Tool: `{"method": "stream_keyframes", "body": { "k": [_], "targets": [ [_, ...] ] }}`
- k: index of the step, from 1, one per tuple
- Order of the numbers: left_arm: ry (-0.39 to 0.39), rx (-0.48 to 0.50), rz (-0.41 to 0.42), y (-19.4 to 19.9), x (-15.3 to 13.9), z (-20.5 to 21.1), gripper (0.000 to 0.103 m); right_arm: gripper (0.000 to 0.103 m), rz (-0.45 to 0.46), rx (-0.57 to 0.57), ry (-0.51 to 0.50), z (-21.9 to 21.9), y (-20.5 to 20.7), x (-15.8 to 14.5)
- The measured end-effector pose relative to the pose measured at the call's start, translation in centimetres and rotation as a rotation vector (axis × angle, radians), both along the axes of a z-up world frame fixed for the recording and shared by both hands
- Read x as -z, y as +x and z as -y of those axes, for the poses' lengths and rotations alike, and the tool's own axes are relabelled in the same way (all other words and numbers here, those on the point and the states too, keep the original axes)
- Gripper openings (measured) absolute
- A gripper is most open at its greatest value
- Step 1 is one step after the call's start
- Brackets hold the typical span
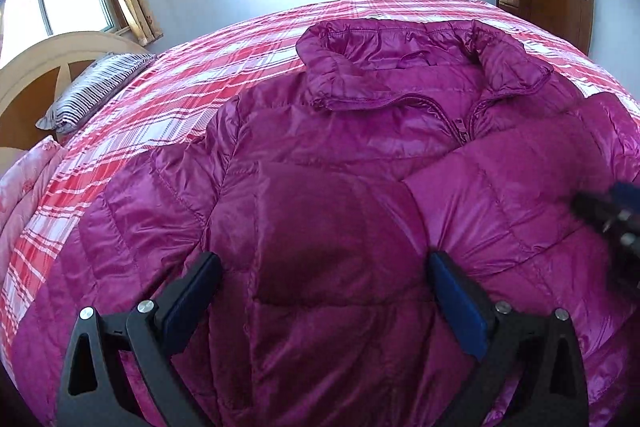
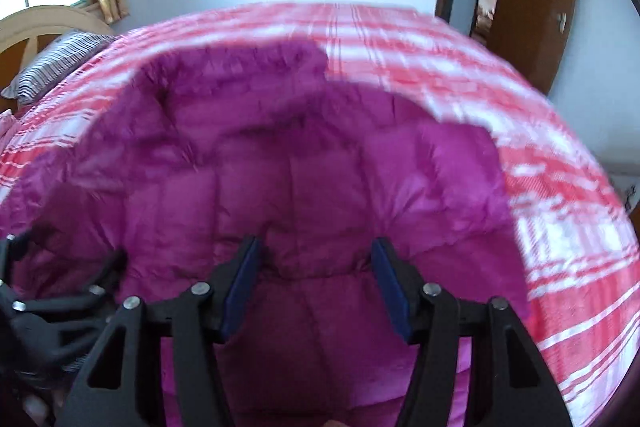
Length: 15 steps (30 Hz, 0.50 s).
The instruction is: Fold large clothes
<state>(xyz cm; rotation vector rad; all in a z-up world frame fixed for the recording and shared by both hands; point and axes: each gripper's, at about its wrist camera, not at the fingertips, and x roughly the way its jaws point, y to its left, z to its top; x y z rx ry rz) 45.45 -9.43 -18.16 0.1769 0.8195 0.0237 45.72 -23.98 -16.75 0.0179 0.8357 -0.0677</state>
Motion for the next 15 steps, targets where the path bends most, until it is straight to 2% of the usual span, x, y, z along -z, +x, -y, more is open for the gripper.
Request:
{"method": "stream_keyframes", "body": {
  "k": [3, 15],
  "targets": [
    [-0.007, 0.0, -0.002, 0.0, 0.0, -0.1, 0.102, 0.062, -0.007, -0.001, 0.021, 0.4, 0.1, 0.5],
    [-0.018, 0.0, -0.012, 0.2, 0.1, -0.2, 0.102, 0.064, -0.019, 0.005, -0.076, -0.8, 0.4, 1.0]
  ]
}}
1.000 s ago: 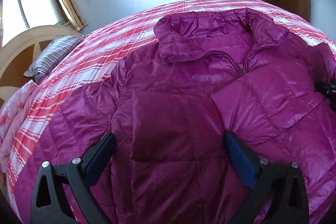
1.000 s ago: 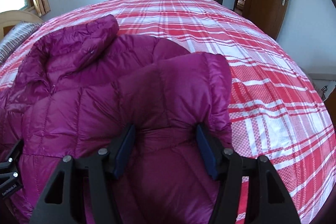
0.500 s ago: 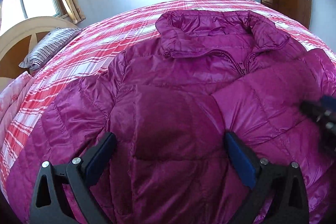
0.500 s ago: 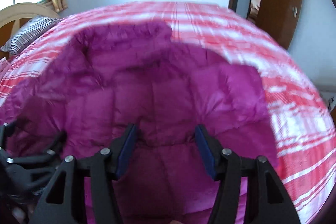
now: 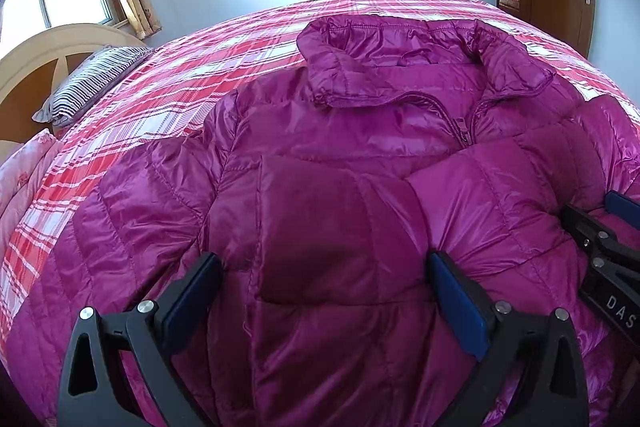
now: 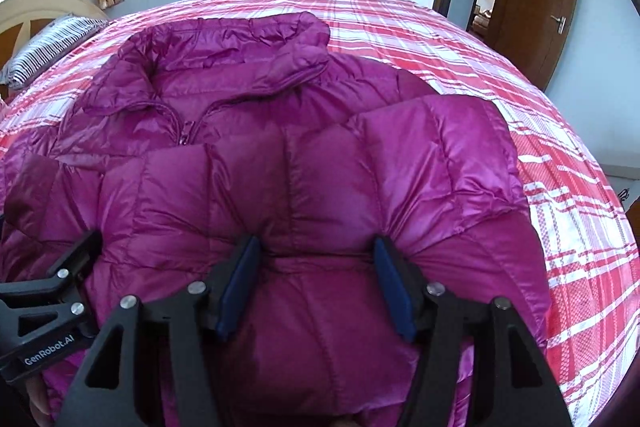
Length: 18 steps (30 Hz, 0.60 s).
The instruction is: Fold large clothes
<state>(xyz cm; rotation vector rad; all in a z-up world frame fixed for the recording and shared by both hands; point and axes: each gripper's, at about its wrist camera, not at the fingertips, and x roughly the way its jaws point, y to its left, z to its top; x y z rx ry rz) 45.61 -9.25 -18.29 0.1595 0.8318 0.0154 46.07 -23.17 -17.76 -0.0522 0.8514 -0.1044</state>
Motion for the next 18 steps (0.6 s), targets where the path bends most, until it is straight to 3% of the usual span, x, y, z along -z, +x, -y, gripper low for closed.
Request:
{"method": "stream_keyframes", "body": {
  "k": [12, 14, 18],
  "targets": [
    [-0.045, 0.006, -0.019, 0.2, -0.3, -0.6, 0.102, 0.064, 0.013, 0.007, -0.036, -0.5, -0.1, 0.2],
    [-0.063, 0.014, -0.023, -0.2, -1.0, -1.1, 0.102, 0.064, 0.015, 0.007, -0.035, -0.5, -0.1, 0.2],
    [-0.011, 0.012, 0.039, -3.9, -4.1, -4.1, 0.102, 0.065, 0.017, 0.007, -0.037, -0.4, -0.1, 0.2]
  ]
}}
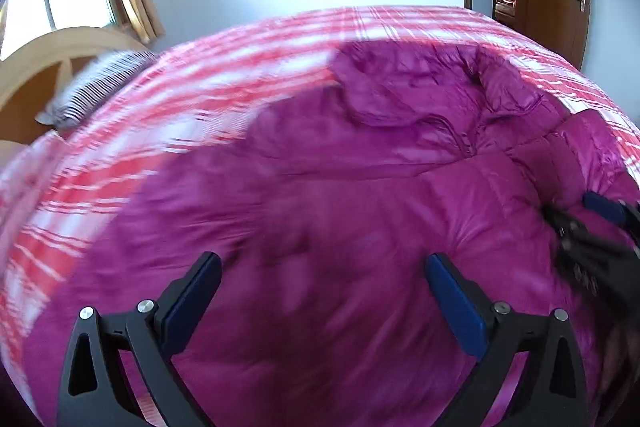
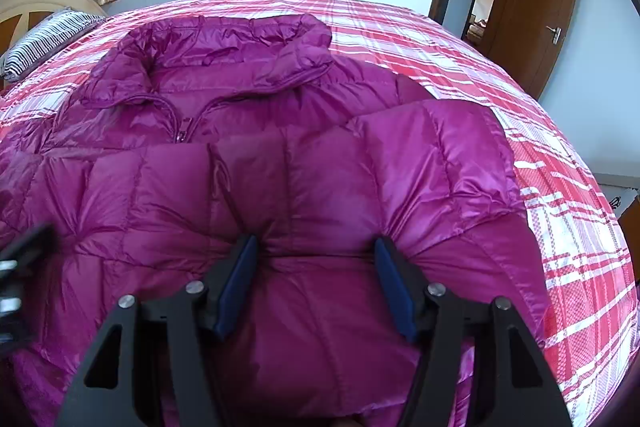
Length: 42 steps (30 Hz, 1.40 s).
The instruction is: Fold large clothes
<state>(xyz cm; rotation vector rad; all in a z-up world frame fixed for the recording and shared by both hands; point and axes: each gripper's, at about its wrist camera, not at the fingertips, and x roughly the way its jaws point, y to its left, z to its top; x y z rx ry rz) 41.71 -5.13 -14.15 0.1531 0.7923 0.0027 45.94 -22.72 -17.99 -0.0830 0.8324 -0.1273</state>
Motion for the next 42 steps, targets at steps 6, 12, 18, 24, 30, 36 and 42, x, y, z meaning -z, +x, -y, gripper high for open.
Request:
{"method": "stream_keyframes", "body": {
  "k": [6, 12, 18, 24, 30, 36, 42],
  "targets": [
    [-0.002, -0.159, 0.084, -7.9, -3.6, -11.9, 0.102, 0.065, 0.003, 0.001, -0.004, -0.1, 0.0, -0.1],
    [0.054, -0.469, 0.077, -13.1, -2.1, -26.1, 0.102, 0.065, 0.008, 0.0, 0.008, 0.0, -0.2, -0.1],
    [-0.166, -0.545, 0.036, -15.0, 0.0, -31.8, 0.086, 0.065, 0.009, 0.0, 0.008, 0.1, -0.2, -0.1],
    [-0.191, -0.509, -0.025, -13.4, 2.3, -30.7, 0.056, 0.066, 0.013, 0.002, 0.009, 0.1, -0.2, -0.2],
    [-0.169, -0.46, 0.025, -14.0, 1.2, -30.3, 0.014, 0.068, 0.014, 0.007, 0.011, 0.1, -0.2, -0.2],
    [-0.152, -0.438, 0.12, -14.6, -2.8, -29.0, 0.011, 0.068, 0.014, 0.007, 0.014, 0.2, -0.2, -0.2],
    [-0.12, -0.392, 0.22, -14.7, -7.6, -26.7, 0.01, 0.068, 0.015, 0.007, 0.016, 0.3, -0.2, -0.2]
  ]
}}
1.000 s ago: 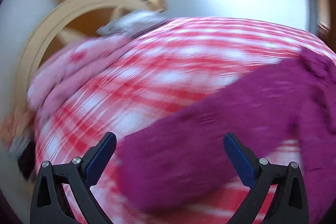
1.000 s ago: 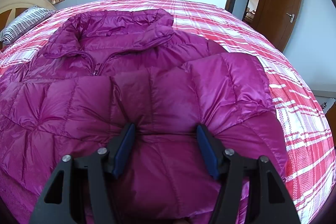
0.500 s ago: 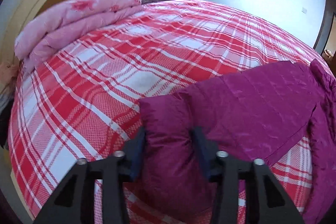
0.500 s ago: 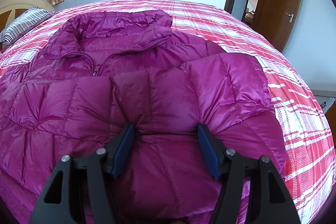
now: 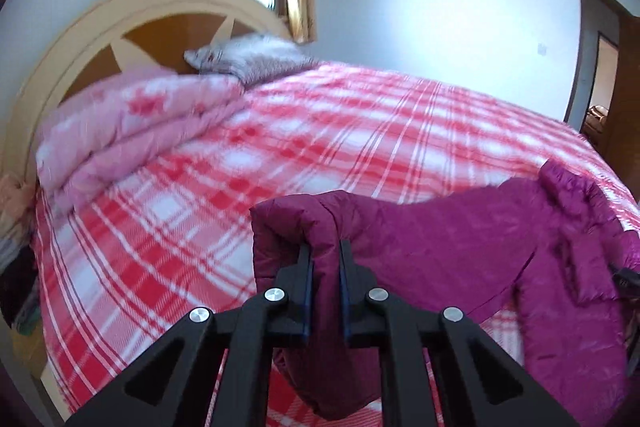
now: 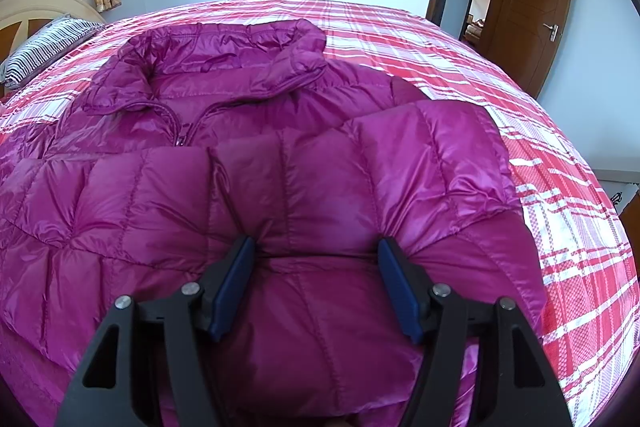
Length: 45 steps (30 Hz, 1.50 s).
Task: Fold large clothes
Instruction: 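Grasp the cuff of the sleeve nearest the left gripper, then fold the held sleeve across the jacket body and open the left gripper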
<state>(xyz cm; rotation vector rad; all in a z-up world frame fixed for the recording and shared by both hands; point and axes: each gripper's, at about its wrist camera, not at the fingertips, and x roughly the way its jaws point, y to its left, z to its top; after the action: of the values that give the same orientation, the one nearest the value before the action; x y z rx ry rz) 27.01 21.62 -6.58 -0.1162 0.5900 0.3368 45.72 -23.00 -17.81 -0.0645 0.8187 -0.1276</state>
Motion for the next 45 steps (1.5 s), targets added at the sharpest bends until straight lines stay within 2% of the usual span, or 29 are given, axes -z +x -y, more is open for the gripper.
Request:
{"method": "stream_keyframes", "body": {
  "k": [8, 17, 26, 34, 39, 45],
  "targets": [
    [0.201, 0.061, 0.063, 1.2, -5.3, 7.0, 0.01, 0.069, 0.002, 0.001, 0.008, 0.1, 0.0, 0.0],
    [0.353, 0.151, 0.114, 2.9, -7.6, 15.7, 0.01, 0.069, 0.007, 0.001, 0.02, 0.2, -0.1, 0.0],
    [0.354, 0.289, 0.129, 4.9, -8.3, 23.4, 0.01, 0.069, 0.009, -0.001, 0.036, 0.4, 0.0, 0.0],
    [0.336, 0.39, 0.104, 7.1, -7.3, 30.2, 0.01, 0.07, 0.011, -0.003, 0.043, 0.5, -0.2, 0.1],
    [0.276, 0.449, 0.055, 9.1, -5.3, 33.5, 0.01, 0.07, 0.014, -0.004, 0.05, 0.6, -0.2, 0.1],
    [0.163, 0.499, 0.003, 11.3, -2.1, 36.6, 0.011, 0.07, 0.016, -0.004, 0.054, 0.6, -0.2, 0.1]
  ]
}}
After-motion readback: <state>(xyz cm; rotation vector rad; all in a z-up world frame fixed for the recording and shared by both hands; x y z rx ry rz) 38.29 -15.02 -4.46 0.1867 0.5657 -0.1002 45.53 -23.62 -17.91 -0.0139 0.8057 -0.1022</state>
